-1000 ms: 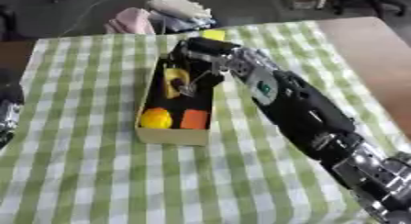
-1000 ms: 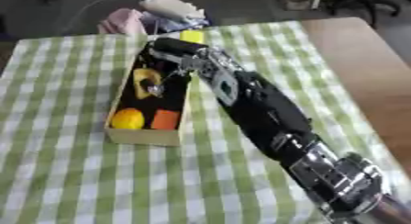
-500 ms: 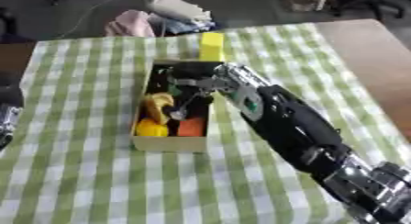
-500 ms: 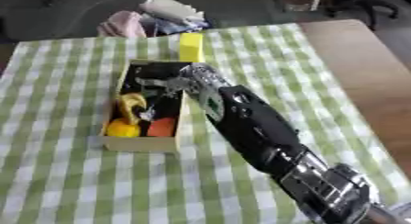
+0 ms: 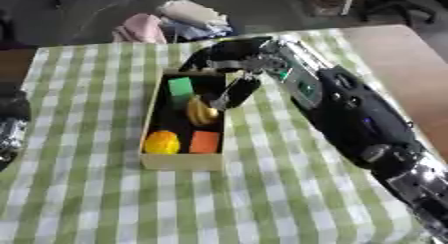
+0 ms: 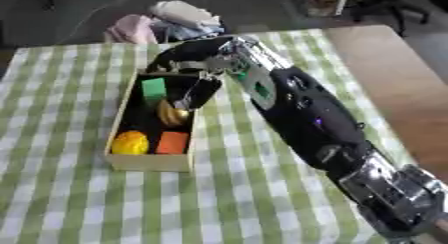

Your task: Pick up objects on the table and place them in the box.

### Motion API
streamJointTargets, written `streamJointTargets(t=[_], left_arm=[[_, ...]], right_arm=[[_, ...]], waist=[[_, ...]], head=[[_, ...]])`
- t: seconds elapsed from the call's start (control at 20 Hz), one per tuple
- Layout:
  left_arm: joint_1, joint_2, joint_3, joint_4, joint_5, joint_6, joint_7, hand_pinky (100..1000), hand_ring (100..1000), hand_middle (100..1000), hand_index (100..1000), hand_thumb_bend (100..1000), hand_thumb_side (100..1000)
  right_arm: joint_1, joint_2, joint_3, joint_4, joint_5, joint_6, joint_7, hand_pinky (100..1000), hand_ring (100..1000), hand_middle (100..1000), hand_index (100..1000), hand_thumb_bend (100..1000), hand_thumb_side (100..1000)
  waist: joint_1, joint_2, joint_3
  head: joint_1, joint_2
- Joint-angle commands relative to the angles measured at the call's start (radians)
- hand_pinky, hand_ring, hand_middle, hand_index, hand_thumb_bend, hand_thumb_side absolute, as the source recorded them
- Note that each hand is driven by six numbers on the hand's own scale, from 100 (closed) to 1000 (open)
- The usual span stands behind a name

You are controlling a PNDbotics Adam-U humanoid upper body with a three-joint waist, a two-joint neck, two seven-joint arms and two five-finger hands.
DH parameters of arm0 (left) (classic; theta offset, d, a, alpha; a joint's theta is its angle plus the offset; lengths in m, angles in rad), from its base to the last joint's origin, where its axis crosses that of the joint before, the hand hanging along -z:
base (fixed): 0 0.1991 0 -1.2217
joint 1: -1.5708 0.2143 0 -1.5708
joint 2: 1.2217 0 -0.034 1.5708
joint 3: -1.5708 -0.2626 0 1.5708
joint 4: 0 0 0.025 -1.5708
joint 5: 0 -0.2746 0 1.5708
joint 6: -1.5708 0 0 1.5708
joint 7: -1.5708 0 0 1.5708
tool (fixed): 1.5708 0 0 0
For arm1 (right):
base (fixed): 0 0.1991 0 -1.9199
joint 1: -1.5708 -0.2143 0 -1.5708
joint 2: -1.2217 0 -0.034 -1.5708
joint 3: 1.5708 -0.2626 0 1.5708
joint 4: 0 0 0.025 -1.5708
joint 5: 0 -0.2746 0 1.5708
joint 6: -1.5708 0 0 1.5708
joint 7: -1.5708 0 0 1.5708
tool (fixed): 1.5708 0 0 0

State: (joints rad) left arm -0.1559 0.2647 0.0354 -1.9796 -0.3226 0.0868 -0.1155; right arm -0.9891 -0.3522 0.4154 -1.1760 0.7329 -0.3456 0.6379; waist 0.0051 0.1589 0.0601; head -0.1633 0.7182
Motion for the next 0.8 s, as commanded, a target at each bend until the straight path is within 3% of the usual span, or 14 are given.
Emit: streamJointTargets(t=[0.05,0.5,0.8], left_arm=[[-0.023,0.022,0.007,-0.02,0.003,-0.005,0.01,688,625,676,803,217,625],[-0.075,-0.004,-0.035,-0.02,0.026,-0.022,-0.025,688,624,675,804,220,631],[-0.091,-0.012,-0.056,-0.02,0.034,-0.031,-0.056,688,624,675,805,222,634]], right_arm=[[-0.04,-0.064,-0.048,0.005,-0.013,0.042,0.012,864,900,927,995,100,308],[-0.077,-0.145,-0.237,0.247,0.084,0.143,-0.078,936,975,971,1000,100,259],[-0.088,-0.159,-0.321,0.371,0.129,0.185,-0.179,934,972,969,1000,100,245]], waist=[[-0.016,0.007,0.013],[-0.026,0.036,0.118],[-0.026,0.047,0.174]], head=[[-0.015,-0.028],[-0.096,-0.075],[-0.152,-0.084]])
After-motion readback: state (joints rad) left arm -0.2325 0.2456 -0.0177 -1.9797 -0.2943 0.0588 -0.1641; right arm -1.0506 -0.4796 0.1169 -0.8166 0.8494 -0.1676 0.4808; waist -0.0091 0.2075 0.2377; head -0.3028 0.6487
